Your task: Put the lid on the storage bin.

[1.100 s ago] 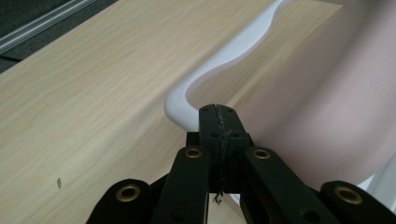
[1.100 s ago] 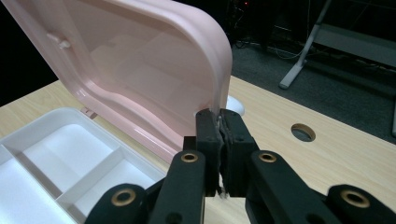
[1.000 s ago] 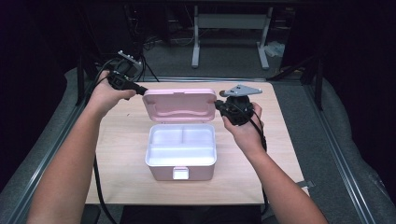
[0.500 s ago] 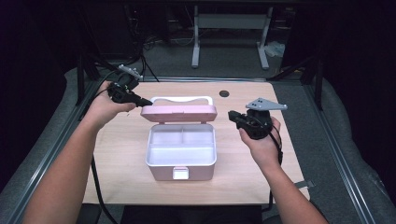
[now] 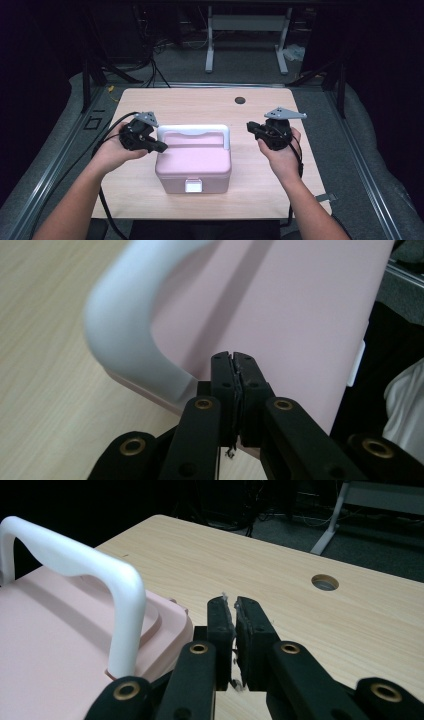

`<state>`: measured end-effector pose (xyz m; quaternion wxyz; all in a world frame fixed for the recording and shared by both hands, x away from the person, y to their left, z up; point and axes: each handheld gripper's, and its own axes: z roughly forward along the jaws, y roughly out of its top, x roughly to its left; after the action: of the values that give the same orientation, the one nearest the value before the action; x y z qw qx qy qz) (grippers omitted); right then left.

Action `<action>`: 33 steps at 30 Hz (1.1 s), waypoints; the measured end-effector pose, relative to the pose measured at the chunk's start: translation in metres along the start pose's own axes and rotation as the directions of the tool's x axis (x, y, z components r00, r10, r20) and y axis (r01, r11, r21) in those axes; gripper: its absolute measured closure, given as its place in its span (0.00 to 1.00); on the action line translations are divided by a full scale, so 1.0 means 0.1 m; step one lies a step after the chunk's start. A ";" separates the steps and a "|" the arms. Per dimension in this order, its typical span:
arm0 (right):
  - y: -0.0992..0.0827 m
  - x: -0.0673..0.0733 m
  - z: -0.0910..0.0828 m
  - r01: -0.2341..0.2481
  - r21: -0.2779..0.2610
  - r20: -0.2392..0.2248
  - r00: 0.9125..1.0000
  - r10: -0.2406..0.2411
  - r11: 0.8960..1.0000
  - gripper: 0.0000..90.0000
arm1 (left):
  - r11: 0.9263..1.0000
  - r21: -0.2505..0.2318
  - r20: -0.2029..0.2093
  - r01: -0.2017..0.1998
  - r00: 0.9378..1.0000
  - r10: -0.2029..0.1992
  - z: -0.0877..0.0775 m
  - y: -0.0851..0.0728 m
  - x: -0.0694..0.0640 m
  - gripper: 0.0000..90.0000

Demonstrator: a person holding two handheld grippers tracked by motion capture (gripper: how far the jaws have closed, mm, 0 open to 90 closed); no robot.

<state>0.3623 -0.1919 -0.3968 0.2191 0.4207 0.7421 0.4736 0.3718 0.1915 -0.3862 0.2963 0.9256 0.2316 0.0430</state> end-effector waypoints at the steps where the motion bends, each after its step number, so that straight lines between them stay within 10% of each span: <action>1: -0.01 0.01 0.00 0.000 0.002 0.007 1.000 0.000 1.000 0.94 | 1.000 -0.011 0.000 0.001 1.000 -0.001 0.02 -0.03 -0.01 0.97; 16: -0.11 0.01 0.00 0.020 0.002 -0.003 1.000 -0.020 1.000 0.90 | 0.996 -0.047 -0.066 0.075 0.995 -0.078 -0.21 -0.29 0.13 0.86; 33: -0.49 -0.25 -0.12 -0.016 0.126 0.074 0.997 0.007 0.992 0.76 | 0.973 -0.097 -0.235 0.207 0.946 -0.225 -0.21 -0.82 0.45 0.59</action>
<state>0.3466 -0.2284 -0.4371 0.2164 0.4552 0.7597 0.4109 0.3741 0.2816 -0.4176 0.3012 0.8711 0.3648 0.1322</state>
